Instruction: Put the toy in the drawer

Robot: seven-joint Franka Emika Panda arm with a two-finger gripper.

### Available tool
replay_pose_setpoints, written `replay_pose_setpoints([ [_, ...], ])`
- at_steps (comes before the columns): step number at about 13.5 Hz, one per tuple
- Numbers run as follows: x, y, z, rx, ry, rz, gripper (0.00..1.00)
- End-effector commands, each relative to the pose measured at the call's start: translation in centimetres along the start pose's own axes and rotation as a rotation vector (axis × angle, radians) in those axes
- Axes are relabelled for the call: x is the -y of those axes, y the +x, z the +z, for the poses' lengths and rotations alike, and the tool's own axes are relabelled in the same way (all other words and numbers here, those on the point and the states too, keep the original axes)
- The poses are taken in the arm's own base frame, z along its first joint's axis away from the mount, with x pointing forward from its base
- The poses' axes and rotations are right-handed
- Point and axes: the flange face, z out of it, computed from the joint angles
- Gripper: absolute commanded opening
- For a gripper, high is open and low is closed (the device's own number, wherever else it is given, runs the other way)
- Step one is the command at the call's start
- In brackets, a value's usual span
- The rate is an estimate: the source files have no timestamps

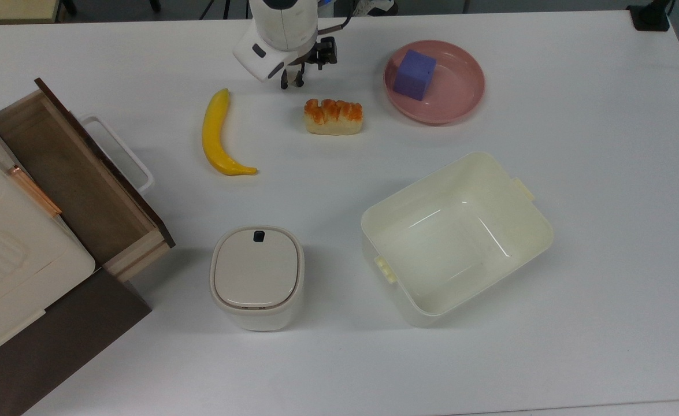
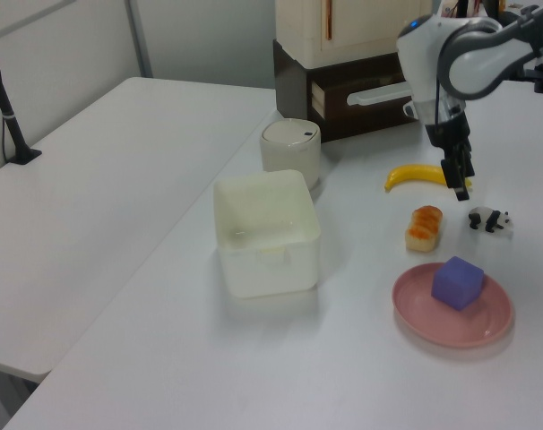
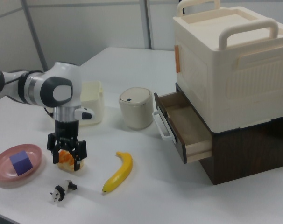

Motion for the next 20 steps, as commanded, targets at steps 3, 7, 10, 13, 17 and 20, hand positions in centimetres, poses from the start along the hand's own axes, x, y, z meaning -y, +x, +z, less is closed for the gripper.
replay_pose_setpoints([
  [3,0.3,-1.7,3.3,0.006,0.018,-0.006,0.82],
  [7,1.1,-1.9,4.7,0.026,0.007,-0.024,0.62],
  [10,1.2,-1.7,5.2,0.035,0.001,-0.027,0.55],
  [13,1.1,-1.7,5.2,0.036,-0.001,-0.026,0.45],
  [17,0.9,-1.9,4.5,0.047,-0.005,-0.032,0.37],
  [20,0.5,-1.6,0.1,0.047,-0.003,-0.023,0.37],
])
